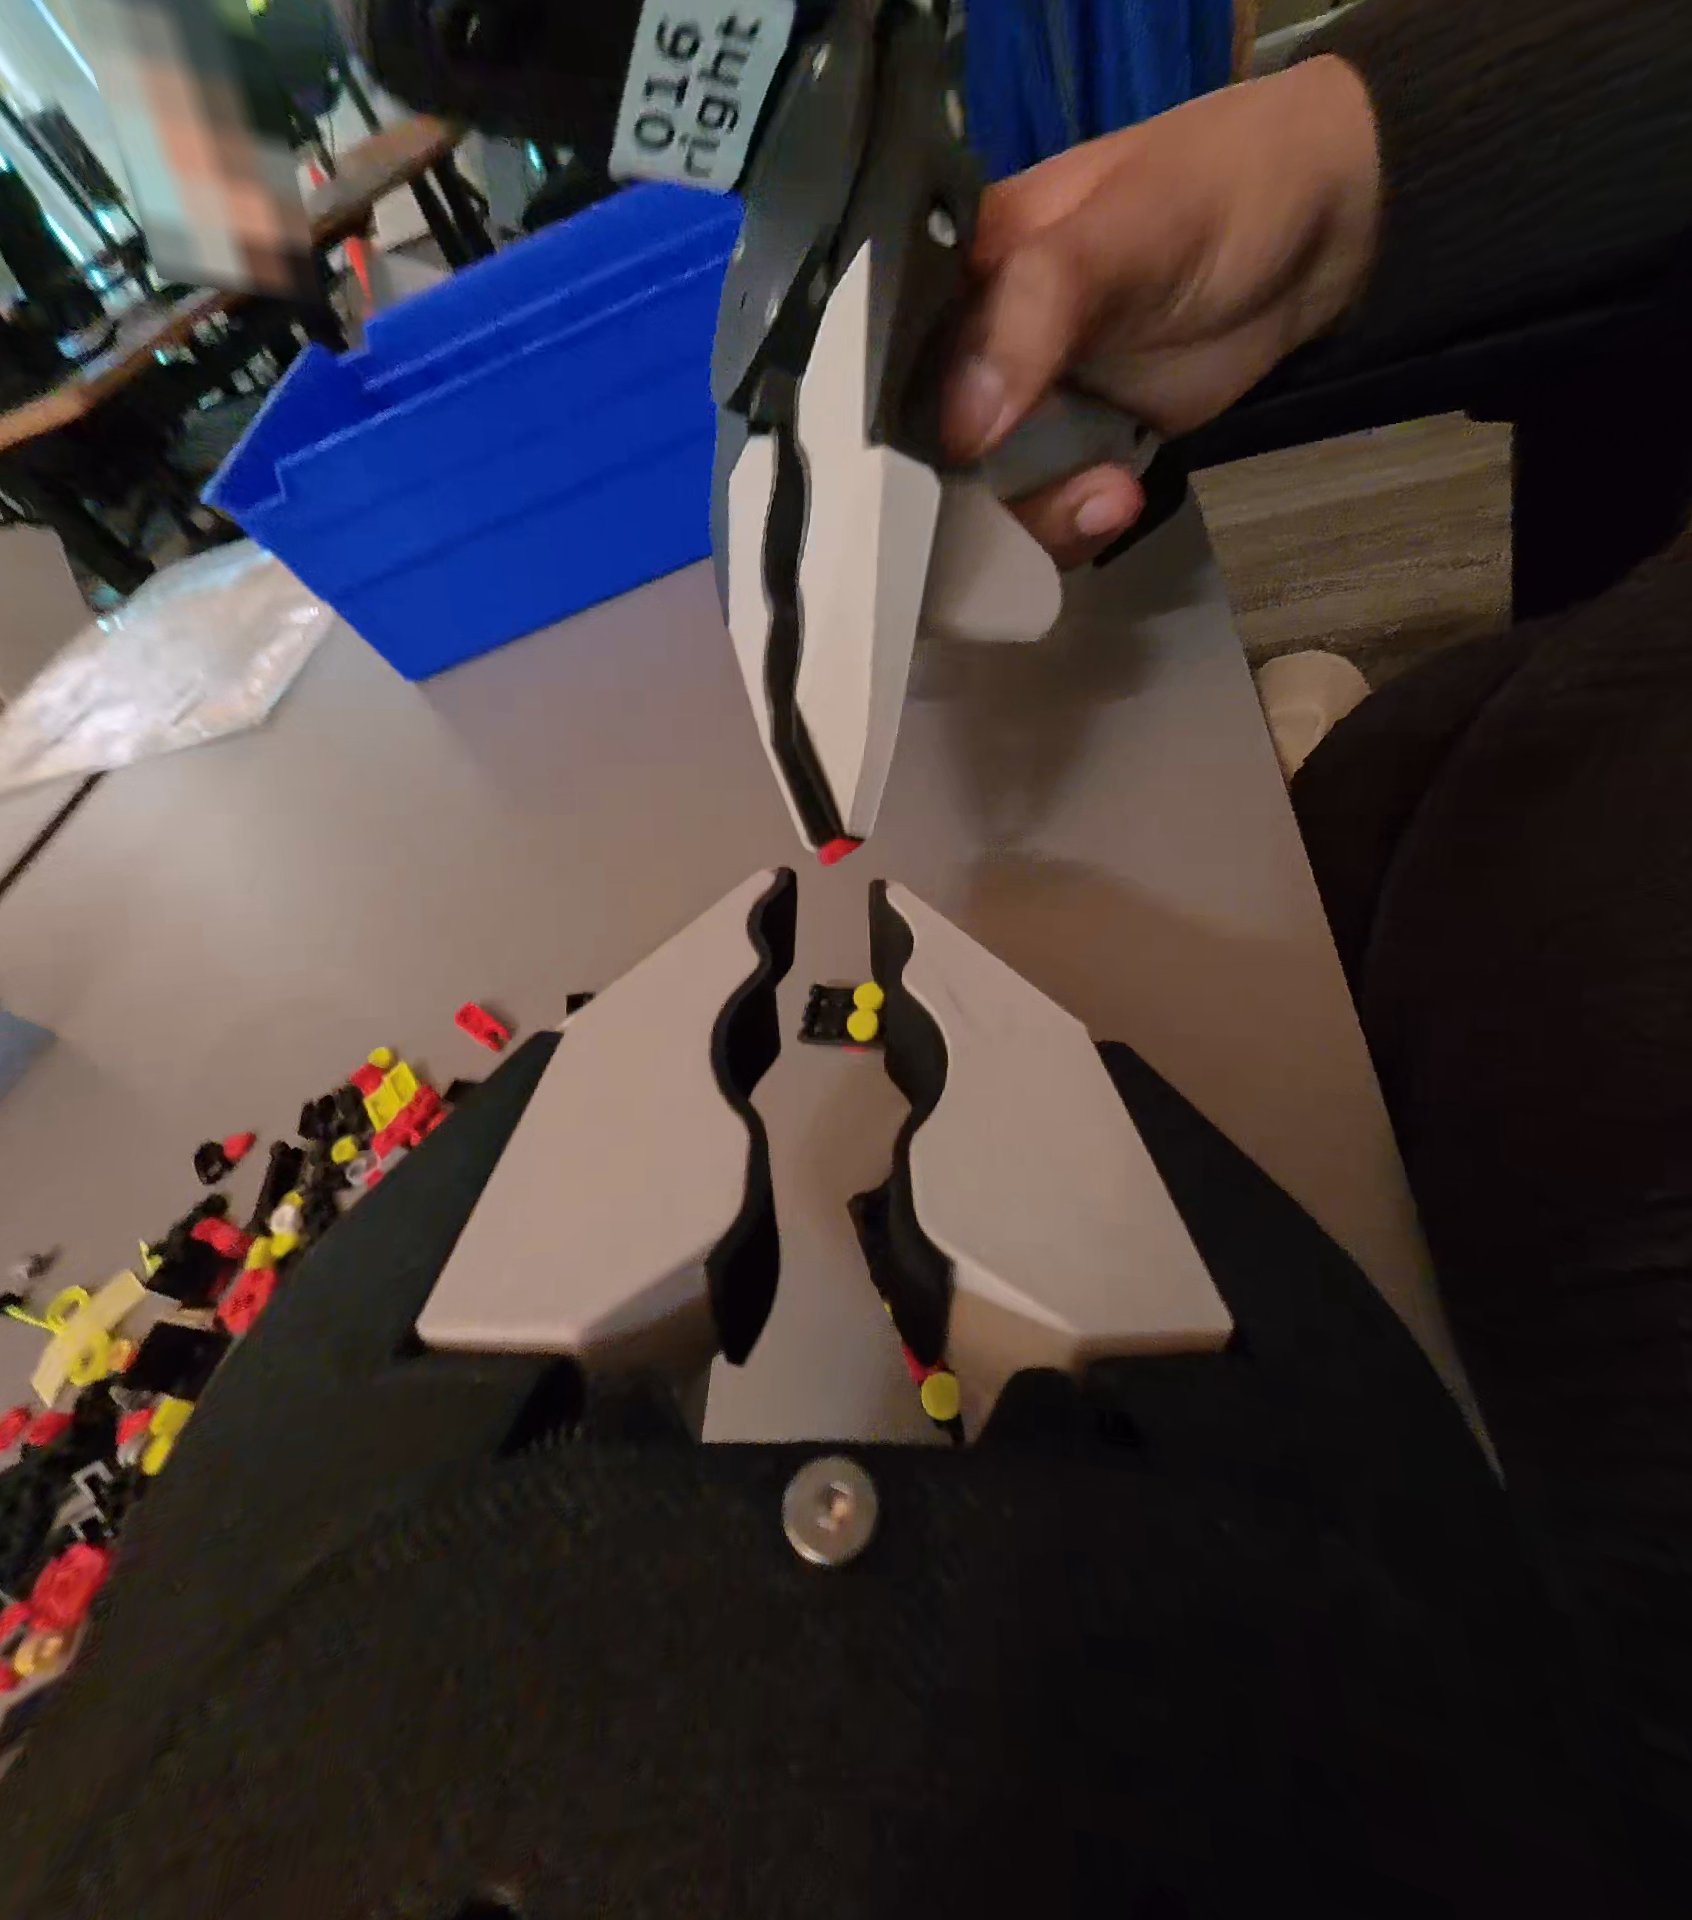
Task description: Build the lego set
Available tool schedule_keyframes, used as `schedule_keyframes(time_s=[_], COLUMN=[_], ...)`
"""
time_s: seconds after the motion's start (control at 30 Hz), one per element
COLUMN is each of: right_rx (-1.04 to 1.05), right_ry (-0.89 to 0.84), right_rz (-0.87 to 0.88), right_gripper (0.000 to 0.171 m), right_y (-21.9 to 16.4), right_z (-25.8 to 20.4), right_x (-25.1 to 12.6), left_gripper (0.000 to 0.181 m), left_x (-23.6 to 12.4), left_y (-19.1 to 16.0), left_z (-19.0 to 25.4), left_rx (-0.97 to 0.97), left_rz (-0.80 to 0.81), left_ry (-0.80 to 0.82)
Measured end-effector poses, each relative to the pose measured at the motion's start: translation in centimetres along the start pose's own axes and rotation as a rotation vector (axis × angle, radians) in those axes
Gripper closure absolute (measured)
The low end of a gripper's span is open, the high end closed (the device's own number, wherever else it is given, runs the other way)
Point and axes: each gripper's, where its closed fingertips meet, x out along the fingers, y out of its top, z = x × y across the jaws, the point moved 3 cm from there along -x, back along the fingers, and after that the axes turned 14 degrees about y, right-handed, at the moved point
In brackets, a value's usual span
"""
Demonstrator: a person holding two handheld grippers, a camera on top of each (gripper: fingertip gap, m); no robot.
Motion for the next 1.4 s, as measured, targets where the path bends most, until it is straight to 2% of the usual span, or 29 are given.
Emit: schedule_keyframes(time_s=[0.27, 0.6, 0.7, 0.8, 0.9, 1.03, 1.1, 1.23, 1.4], right_rx=[0.002, 0.045, 0.033, -0.029, -0.198, -0.582, -0.756, -0.898, -0.934], right_ry=[-0.034, 0.02, 0.015, -0.026, -0.192, -0.556, -0.656, -0.733, -0.756], right_rz=[-0.103, -0.063, -0.033, 0.044, 0.076, -0.05, -0.133, -0.233, -0.267], right_gripper=[0.165, 0.165, 0.164, 0.158, 0.153, 0.154, 0.157, 0.16, 0.162], right_y=[-1.3, -1.1, -0.6, 0.8, 2.2, 3.5, 3.4, 3.1, 2.9], right_z=[0.4, 0.1, 0.1, 0.1, 0.3, -0.5, -1.4, -2.2, -2.0], right_x=[1.1, 1.0, 0.8, -0.1, -1.6, -2.2, -1.2, 0.7, 1.1], left_gripper=[0.176, 0.181, 0.181, 0.181, 0.181, 0.181, 0.181, 0.181, 0.18], left_x=[-0.1, 0.1, 0.2, 0.3, 0.4, 0.1, 0.1, 0.3, 0.2], left_y=[-0.5, -0.7, -0.4, -0.1, 0.4, 1.4, 1.3, 0.7, 1.1], left_z=[1.4, 1.5, 0.9, -0.3, -1.8, -3.2, -3.9, -4.4, -3.8], left_rx=[0.135, 0.195, 0.153, -0.044, -0.397, -0.891, -1.054, -1.185, -1.208], left_rz=[0.007, -0.005, -0.008, -0.024, -0.044, -0.026, -0.014, -0.02, -0.015], left_ry=[-0.023, 0.01, 0.033, 0.038, -0.01, -0.162, -0.192, -0.249, -0.322])
